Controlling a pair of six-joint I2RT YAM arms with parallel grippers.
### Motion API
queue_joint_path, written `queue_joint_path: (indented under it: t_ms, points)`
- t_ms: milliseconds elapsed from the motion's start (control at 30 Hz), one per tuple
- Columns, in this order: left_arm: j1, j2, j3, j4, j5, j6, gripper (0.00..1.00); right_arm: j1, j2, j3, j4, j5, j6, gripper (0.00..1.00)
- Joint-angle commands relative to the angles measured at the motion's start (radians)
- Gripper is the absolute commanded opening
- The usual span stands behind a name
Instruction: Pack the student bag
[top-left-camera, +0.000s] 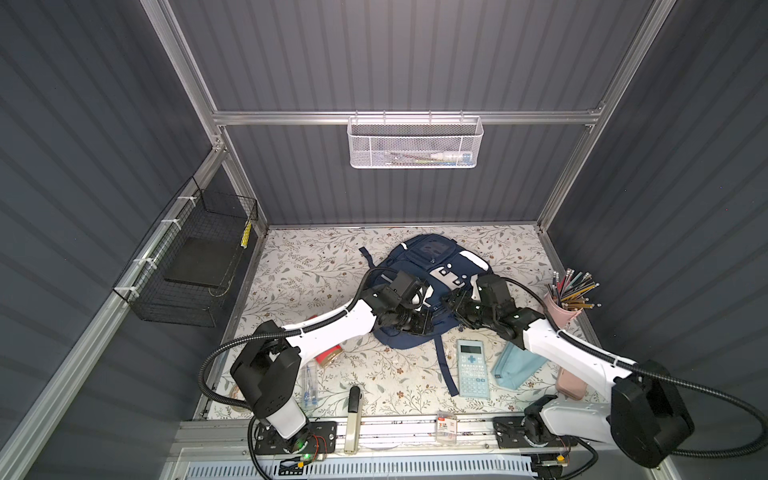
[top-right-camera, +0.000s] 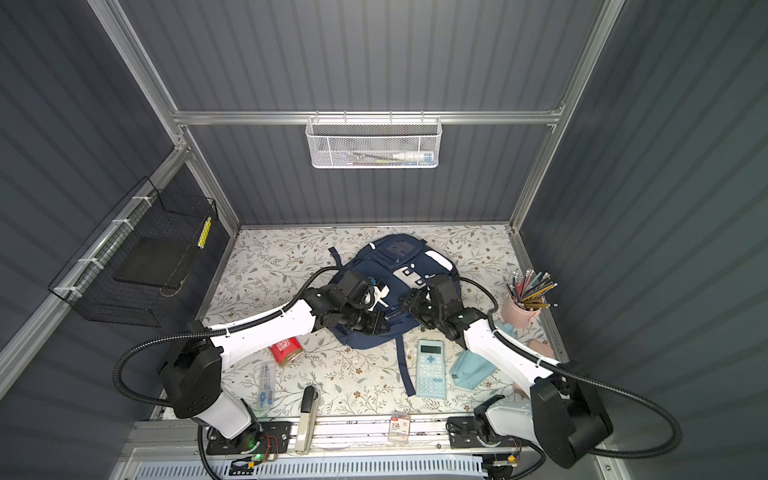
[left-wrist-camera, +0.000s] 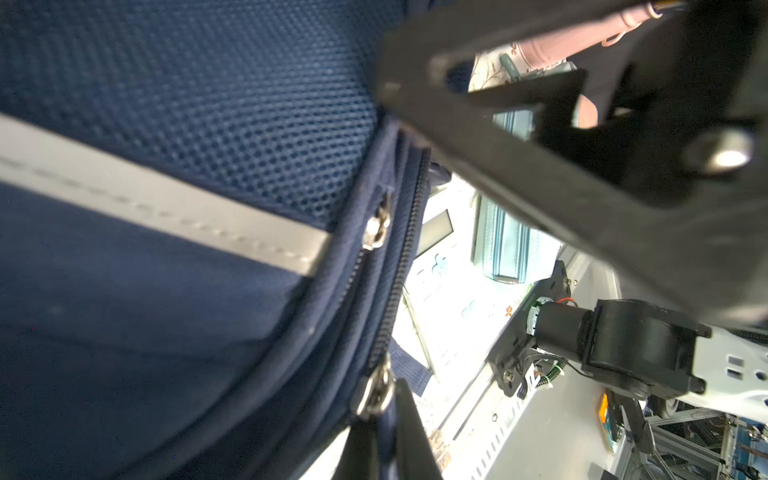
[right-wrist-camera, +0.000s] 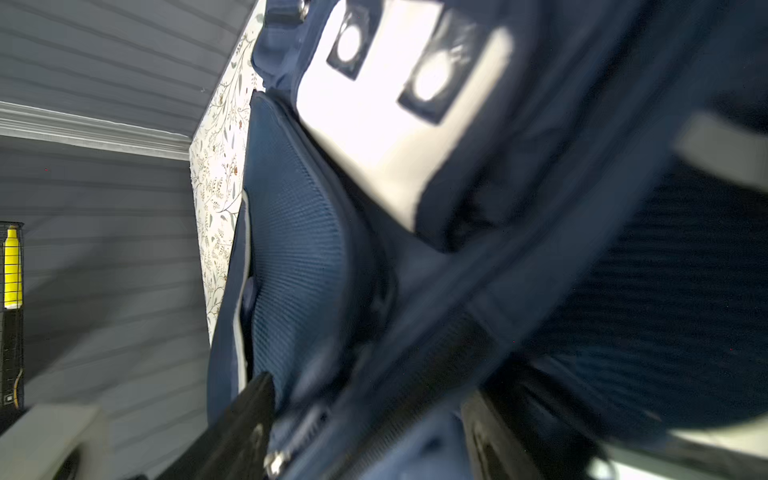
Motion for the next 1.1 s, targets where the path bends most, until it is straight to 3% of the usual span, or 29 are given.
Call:
queue_joint_path:
  t_ms: [0,100,133,233,300,600,800,933,1067]
  points:
    - [-0.02,0.001,0.046,0.058,0.048,-0.021,0.0,0.018,0.04,-0.034,0.144,0.021,0.105,0.7]
    - [-0.026,-0.012,0.032,0.066,0.034,-0.036,0.0,0.024,0.092,-0.041,0.205,0.021,0.11,0.57]
    - [-0.026,-0.022,0.025,0.063,0.031,-0.035,0.0,0.024,0.101,-0.045,0.207,0.03,0.101,0.49]
    - [-0.016,-0.054,0.003,0.02,-0.017,-0.026,0.0,0.009,0.08,-0.059,0.172,0.073,0.059,0.12]
    - [0.014,-0.071,-0.025,-0.003,-0.048,-0.014,0.0,-0.017,0.056,-0.067,0.151,0.073,0.033,0.01]
    - [0.157,-0.141,-0.095,-0.136,-0.127,0.116,0.0,-0.175,0.072,-0.027,0.049,-0.015,-0.145,0.0]
    - [0.272,-0.142,-0.137,-0.142,-0.007,0.189,0.0,-0.26,0.095,0.041,-0.021,-0.031,-0.238,0.0]
    - [0.275,-0.149,-0.131,-0.169,0.002,0.214,0.0,-0.288,0.133,0.12,-0.101,0.041,-0.296,0.0]
    - [0.273,-0.21,-0.123,-0.186,0.058,0.187,0.0,-0.367,0.203,0.149,-0.103,0.014,-0.308,0.0]
